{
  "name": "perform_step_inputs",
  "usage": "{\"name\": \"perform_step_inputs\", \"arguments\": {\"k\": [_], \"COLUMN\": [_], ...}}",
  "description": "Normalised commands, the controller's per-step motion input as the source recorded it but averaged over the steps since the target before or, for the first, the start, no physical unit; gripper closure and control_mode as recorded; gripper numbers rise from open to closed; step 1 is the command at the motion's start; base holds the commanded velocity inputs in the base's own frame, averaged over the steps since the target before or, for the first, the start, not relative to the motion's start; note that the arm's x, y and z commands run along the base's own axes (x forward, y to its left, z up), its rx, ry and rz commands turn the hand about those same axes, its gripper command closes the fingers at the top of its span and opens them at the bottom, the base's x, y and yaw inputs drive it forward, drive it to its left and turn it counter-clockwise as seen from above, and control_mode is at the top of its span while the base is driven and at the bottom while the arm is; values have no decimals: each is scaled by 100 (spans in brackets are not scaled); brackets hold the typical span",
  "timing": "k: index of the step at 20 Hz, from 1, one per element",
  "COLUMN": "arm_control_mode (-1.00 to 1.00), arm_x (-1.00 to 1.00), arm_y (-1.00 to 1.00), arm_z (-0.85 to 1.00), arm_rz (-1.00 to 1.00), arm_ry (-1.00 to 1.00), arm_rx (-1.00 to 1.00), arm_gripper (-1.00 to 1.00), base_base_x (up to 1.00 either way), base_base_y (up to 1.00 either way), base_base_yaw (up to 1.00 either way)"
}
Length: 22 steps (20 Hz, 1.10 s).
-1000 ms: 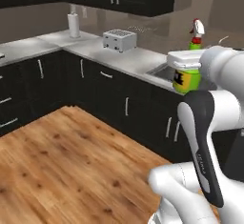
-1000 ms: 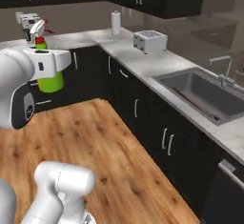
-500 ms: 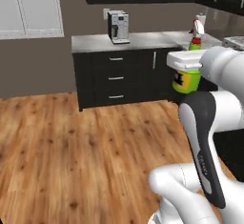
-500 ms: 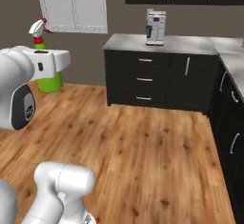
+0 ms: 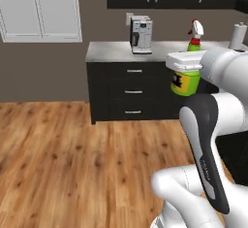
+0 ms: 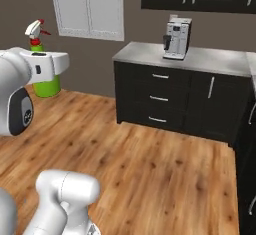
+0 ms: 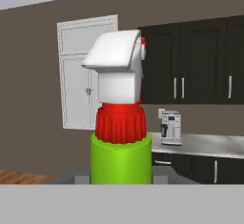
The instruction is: Move the cutting board and knife to the sink. Then move spray from the cabinet to the counter.
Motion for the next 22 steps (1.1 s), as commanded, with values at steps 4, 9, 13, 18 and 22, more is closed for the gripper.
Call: {"name": "perform_step_inputs", "arguments": {"k": [4, 9, 13, 18, 22], "arm_control_mode": [100, 100, 100, 100, 100], "arm_x": [0, 0, 0, 0, 0], "arm_y": [0, 0, 0, 0, 0], "arm_z": [0, 0, 0, 0, 0], "arm_rz": [0, 0, 0, 0, 0], "arm_ry": [0, 0, 0, 0, 0], "arm_rx": [0, 0, 0, 0, 0], "arm_gripper": [100, 100, 100, 100, 100], "base_base_x": [100, 97, 100, 99, 100], "base_base_y": [-99, -84, -23, -4, 2], "base_base_yaw": [8, -10, -38, -49, -47]}}
